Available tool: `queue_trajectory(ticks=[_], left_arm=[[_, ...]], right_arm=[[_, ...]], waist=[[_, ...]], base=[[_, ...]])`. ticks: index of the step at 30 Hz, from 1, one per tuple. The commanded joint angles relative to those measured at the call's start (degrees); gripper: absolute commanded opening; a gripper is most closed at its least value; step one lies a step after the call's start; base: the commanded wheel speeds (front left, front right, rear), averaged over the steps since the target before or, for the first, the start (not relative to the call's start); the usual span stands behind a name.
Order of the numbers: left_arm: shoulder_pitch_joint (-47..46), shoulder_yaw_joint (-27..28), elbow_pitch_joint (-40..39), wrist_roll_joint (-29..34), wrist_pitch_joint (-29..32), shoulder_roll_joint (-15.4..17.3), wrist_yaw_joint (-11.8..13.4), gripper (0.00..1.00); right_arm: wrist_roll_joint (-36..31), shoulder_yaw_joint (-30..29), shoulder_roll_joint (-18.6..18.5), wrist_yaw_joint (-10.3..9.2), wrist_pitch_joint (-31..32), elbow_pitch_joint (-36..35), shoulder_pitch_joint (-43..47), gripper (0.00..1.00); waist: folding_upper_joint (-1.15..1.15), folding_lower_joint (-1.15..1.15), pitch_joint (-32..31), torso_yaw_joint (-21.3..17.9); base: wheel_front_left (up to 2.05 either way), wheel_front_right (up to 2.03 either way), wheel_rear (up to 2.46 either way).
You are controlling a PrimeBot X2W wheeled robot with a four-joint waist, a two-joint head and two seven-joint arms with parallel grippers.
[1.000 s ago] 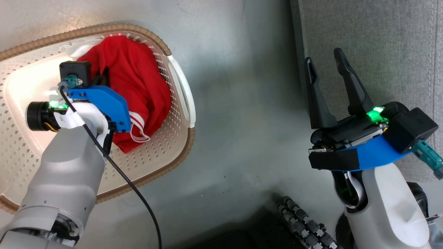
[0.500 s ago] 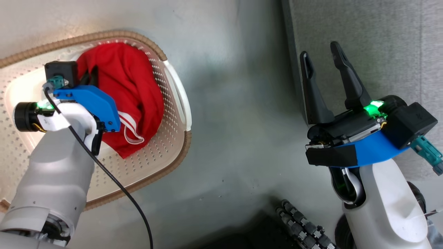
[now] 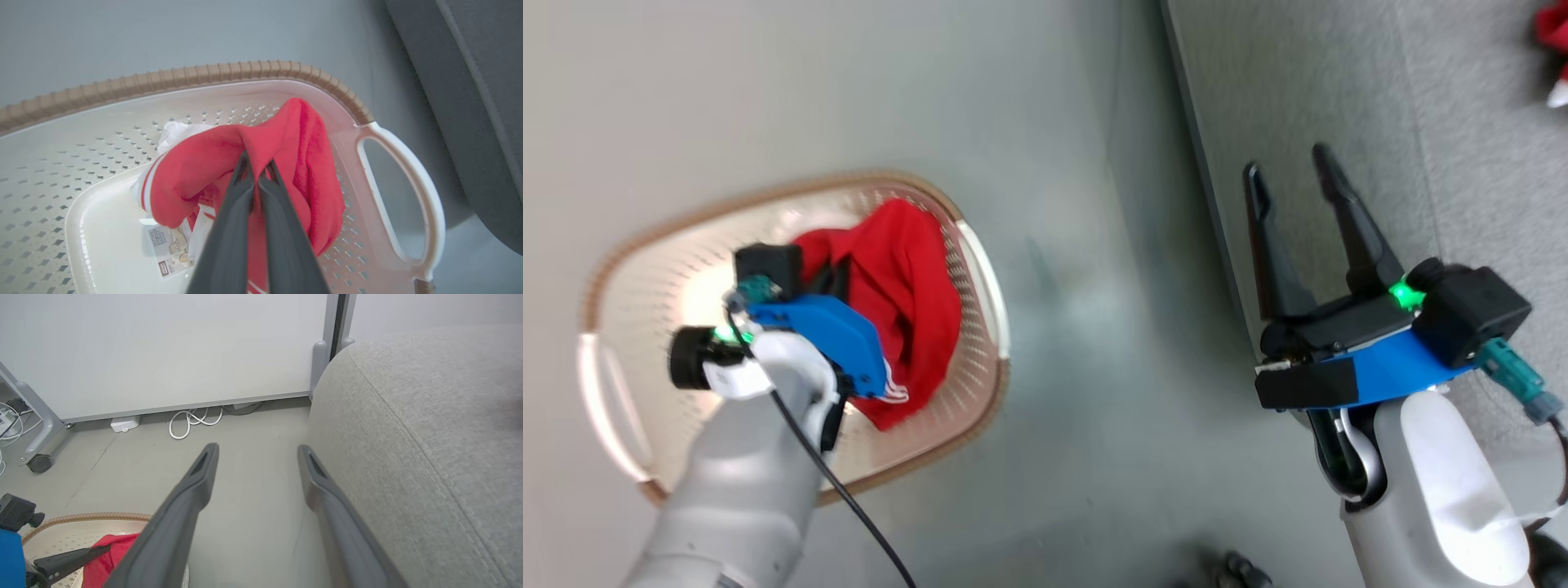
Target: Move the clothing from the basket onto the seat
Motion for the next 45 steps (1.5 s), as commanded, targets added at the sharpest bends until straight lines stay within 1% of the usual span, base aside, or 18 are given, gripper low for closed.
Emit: queue_trajectory(ticks=[1,8,17,20,24,31,38,45], left_arm=[[1.52,-0.29,-0.64,-0.01,-0.38,-0.56,-0.47,0.0],[8.48,-0.14,-5.82,0.1,-0.41,-1.99,-0.96,0.0],[15.96,-1.19,-12.53,0.88,-0.43,-2.92,-1.45,0.0],[17.86,-2.63,-14.75,0.63,-0.43,-3.28,-1.38,0.0],[19.1,-6.15,-16.71,-0.33,-0.44,-3.52,-1.39,0.0],[17.19,-10.99,-19.98,-3.01,-0.45,-3.68,-1.39,0.0],[12.44,-14.63,-22.96,-5.53,-0.44,-3.72,-1.4,0.0],[8.19,-17.06,-25.95,-8.21,-0.44,-3.7,-1.4,0.0]], right_arm=[[-0.67,-0.47,0.04,0.0,-0.08,0.94,1.09,1.0],[-2.63,-1.47,0.01,0.01,2.39,2.72,5.16,1.0],[-2.85,-1.84,0.02,0.01,5.51,2.89,10.86,1.0],[-2.66,-2.3,0.01,0.01,6.25,2.71,12.95,1.0],[-2.57,-3.37,0.02,0.01,7.36,2.39,15.94,1.0],[-2.09,-2.9,0.02,0.01,8.76,1.55,19.09,1.0],[-1.53,-0.95,0.02,0.01,9.5,1.43,19.69,1.0],[-2.29,0.17,0.02,0.01,10.07,1.9,19.74,1.0]], waist=[[0.0,0.01,-6.84,3.26],[0.0,0.01,-18.34,6.57],[0.0,0.01,-30.56,10.27],[0.0,0.01,-34.04,11.59],[0.0,0.01,-38.08,13.6],[0.0,0.01,-42.3,15.15],[0.0,0.01,-43.64,15.98],[0.0,0.01,-44.26,16.54]], base=[[0.0,0.0,0.0],[0.0,0.0,0.0],[0.0,0.0,0.0],[0.0,0.0,0.0],[0.0,0.0,0.0],[0.0,0.0,0.0],[0.0,0.0,0.0],[0.0,0.0,0.0]])
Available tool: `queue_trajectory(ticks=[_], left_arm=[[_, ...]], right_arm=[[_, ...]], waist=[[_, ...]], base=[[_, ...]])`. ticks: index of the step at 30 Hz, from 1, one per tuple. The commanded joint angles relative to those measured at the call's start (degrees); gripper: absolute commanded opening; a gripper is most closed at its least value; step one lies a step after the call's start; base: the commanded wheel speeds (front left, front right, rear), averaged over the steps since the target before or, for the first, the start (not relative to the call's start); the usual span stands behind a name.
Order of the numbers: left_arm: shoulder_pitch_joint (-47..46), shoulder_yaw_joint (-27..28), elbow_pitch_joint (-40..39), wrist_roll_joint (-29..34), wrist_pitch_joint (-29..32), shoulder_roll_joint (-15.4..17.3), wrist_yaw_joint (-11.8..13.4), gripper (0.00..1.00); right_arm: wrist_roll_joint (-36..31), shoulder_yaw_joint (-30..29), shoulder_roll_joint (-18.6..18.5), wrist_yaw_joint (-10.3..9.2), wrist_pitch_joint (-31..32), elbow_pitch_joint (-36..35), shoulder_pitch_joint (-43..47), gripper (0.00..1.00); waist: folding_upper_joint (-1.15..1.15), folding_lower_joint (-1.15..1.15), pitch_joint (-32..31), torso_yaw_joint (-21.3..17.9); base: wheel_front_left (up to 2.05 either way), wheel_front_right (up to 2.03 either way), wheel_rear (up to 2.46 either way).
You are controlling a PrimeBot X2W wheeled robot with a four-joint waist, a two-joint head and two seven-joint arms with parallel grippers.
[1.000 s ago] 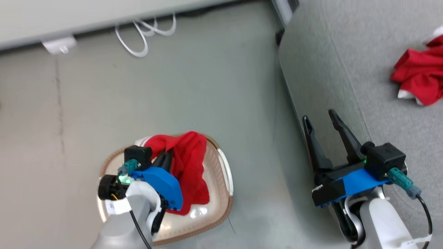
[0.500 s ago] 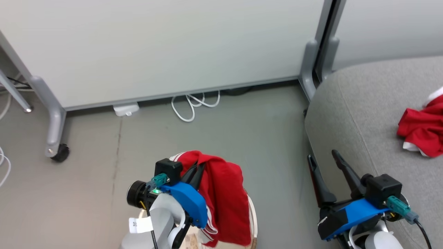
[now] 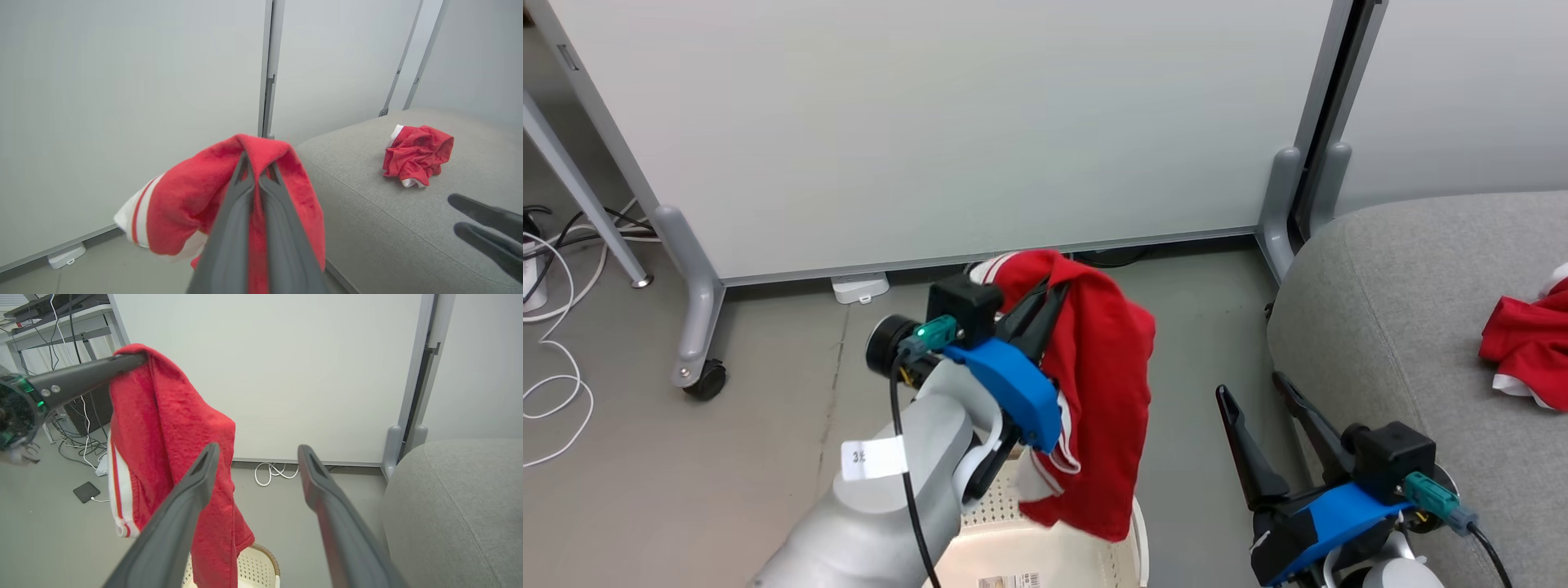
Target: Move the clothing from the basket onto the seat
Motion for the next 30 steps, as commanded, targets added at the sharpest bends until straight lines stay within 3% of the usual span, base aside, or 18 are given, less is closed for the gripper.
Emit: queue_trajectory(ticks=[1,13,30], left_arm=[[-0.92,-0.4,-0.04,-0.03,-0.28,0.03,-0.16,0.0],[-7.92,-5.19,-1.01,-6.12,1.71,0.03,-0.16,0.0],[-8.86,-9.49,1.03,-10.49,0.38,0.01,-0.16,0.0]], right_arm=[[-0.33,0.08,-0.02,0.01,0.24,0.17,0.84,1.0],[-0.2,1.95,-0.02,0.01,0.29,0.89,0.32,1.0],[1.07,5.53,-0.04,0.01,1.02,4.43,-4.21,1.0]], waist=[[0.0,0.01,-0.09,0.11],[0.0,0.01,-0.28,0.41],[0.0,0.01,0.77,0.1]], base=[[0.0,0.0,0.0],[0.0,0.0,0.0],[0.0,0.0,0.0]])
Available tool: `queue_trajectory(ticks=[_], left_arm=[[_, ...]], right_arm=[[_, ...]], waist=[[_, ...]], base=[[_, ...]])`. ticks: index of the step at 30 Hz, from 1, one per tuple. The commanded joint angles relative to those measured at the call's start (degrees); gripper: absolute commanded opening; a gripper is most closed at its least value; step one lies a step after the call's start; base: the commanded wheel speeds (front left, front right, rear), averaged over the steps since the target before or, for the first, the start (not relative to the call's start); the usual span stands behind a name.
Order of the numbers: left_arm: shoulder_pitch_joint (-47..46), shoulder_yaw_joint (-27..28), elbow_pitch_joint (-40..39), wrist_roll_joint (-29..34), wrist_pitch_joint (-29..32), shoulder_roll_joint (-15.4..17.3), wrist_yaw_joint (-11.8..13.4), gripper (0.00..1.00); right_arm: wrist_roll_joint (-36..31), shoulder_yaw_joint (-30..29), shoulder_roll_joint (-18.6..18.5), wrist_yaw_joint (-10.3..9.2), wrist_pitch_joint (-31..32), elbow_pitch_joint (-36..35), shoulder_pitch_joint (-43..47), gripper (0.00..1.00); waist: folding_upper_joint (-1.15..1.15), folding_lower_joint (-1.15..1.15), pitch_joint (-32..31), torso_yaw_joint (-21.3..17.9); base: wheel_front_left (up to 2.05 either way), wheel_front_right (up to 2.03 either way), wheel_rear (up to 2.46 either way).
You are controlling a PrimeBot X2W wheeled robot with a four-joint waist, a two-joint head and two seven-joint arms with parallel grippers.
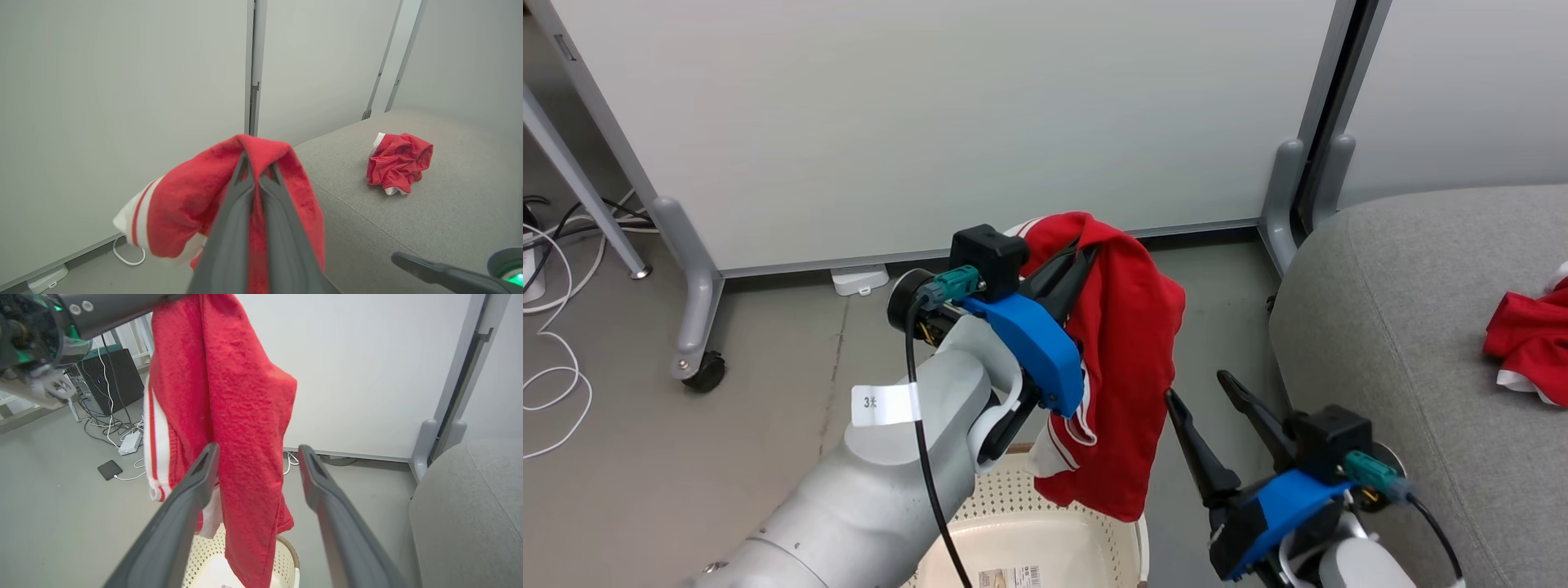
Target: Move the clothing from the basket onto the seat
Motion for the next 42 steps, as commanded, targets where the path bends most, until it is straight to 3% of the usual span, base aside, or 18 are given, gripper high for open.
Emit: queue_trajectory(ticks=[1,10,33,42], left_arm=[[-0.91,-0.22,0.06,-0.33,-0.41,0.01,-0.15,0.0],[-1.34,-2.18,-0.86,-1.58,-0.77,0.0,0.0,0.0],[-2.1,-7.85,-2.36,-5.3,-0.99,-0.01,0.32,0.0],[-2.58,-10.04,-2.69,-6.79,-1.01,0.0,0.56,0.0]], right_arm=[[0.17,0.53,-0.14,0.01,0.3,0.72,-1.5,1.0],[4.17,3.36,-0.71,0.01,1.24,10.97,-10.84,1.0],[11.06,13.66,-0.11,0.01,-4.92,37.27,-27.64,1.0],[15.94,18.97,0.03,0.01,-7.31,42.55,-31.93,1.0]], waist=[[0.0,0.0,0.13,-0.01],[0.0,0.0,0.85,0.77],[0.0,0.0,1.03,3.07],[0.0,0.0,0.89,3.27]], base=[[0.0,0.0,0.0],[0.0,0.0,0.0],[0.0,0.0,0.0],[0.0,0.0,0.0]])
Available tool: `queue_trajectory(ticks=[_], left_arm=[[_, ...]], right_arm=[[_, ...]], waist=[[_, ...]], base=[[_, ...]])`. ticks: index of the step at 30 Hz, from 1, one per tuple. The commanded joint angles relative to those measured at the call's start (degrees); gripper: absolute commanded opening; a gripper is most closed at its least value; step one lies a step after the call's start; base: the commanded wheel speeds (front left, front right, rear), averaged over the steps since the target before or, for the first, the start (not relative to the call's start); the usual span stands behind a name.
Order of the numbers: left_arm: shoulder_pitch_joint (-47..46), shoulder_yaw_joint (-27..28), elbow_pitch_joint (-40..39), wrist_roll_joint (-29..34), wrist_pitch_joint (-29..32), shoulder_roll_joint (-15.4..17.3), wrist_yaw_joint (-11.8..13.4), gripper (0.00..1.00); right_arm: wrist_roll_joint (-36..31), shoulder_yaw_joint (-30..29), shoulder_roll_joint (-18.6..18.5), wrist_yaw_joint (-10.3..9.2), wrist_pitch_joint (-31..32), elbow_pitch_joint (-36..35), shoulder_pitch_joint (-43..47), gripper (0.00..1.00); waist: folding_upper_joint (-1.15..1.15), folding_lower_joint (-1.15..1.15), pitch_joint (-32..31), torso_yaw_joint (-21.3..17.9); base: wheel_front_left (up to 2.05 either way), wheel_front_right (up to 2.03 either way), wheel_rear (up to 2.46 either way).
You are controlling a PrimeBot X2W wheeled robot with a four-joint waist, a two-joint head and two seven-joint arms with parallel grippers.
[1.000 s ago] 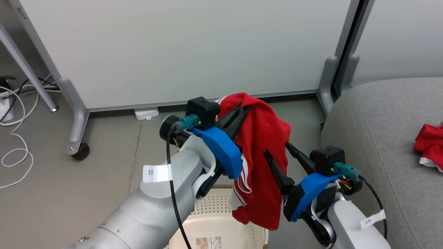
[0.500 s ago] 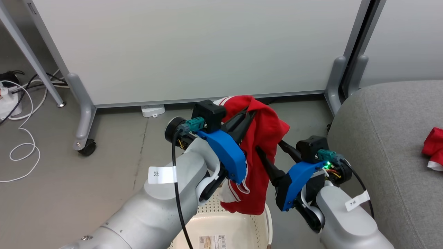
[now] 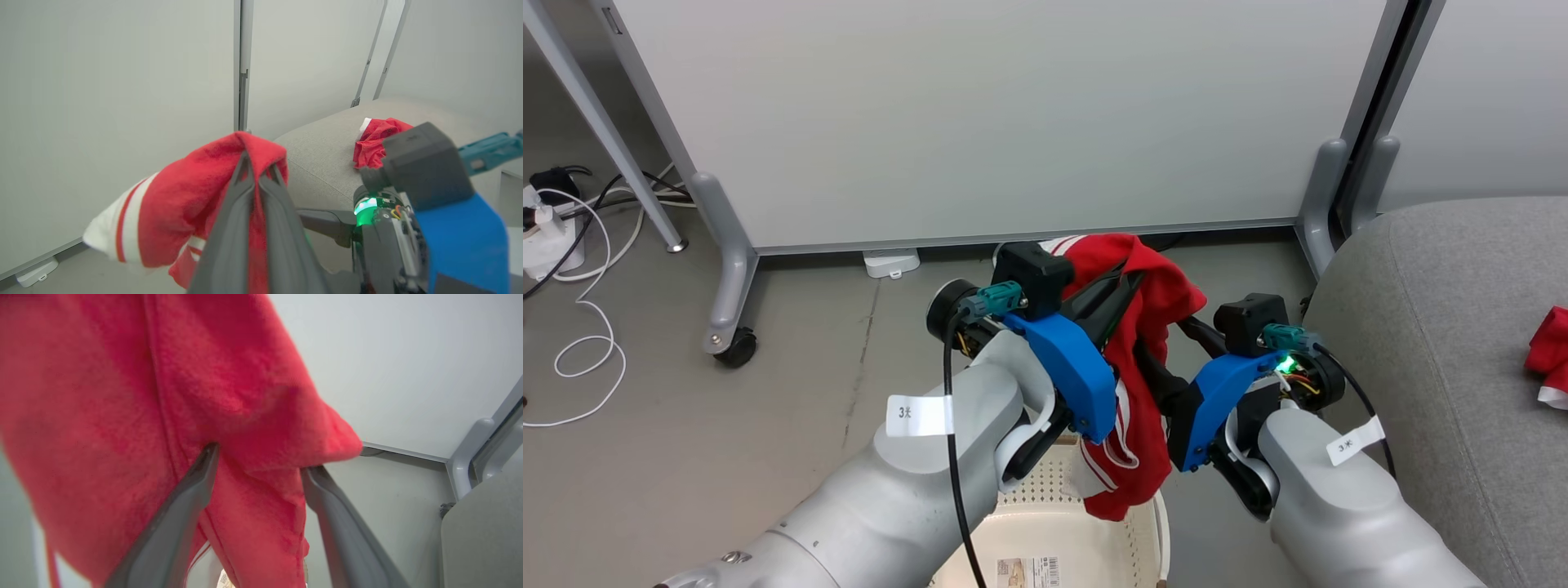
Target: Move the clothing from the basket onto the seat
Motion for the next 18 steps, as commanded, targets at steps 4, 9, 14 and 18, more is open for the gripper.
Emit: queue_trajectory(ticks=[4,9,14,18], left_arm=[[-0.87,-0.61,-0.03,-0.51,-0.38,-0.01,0.41,0.0],[-1.07,-0.85,0.03,-0.92,-0.35,0.0,0.54,0.0],[-1.07,-0.74,0.38,-0.91,-0.36,-0.01,0.6,0.0],[-1.09,-0.53,0.58,-0.78,-0.36,0.0,0.67,0.0]], right_arm=[[2.4,2.46,0.13,0.01,-0.56,0.59,-1.37,1.0],[4.45,5.29,0.13,0.01,-1.58,1.67,-2.29,0.0],[5.78,7.07,0.13,0.01,-2.61,2.74,-3.22,0.0],[6.96,8.15,0.14,0.01,-3.08,3.53,-3.56,0.0]], waist=[[0.0,0.0,-0.05,-0.04],[0.0,0.0,0.06,-0.2],[0.0,0.0,0.14,-0.4],[0.0,0.0,0.15,-0.57]], base=[[0.0,0.0,0.0],[0.0,0.0,0.0],[0.0,0.0,0.0],[0.0,0.0,0.0]])
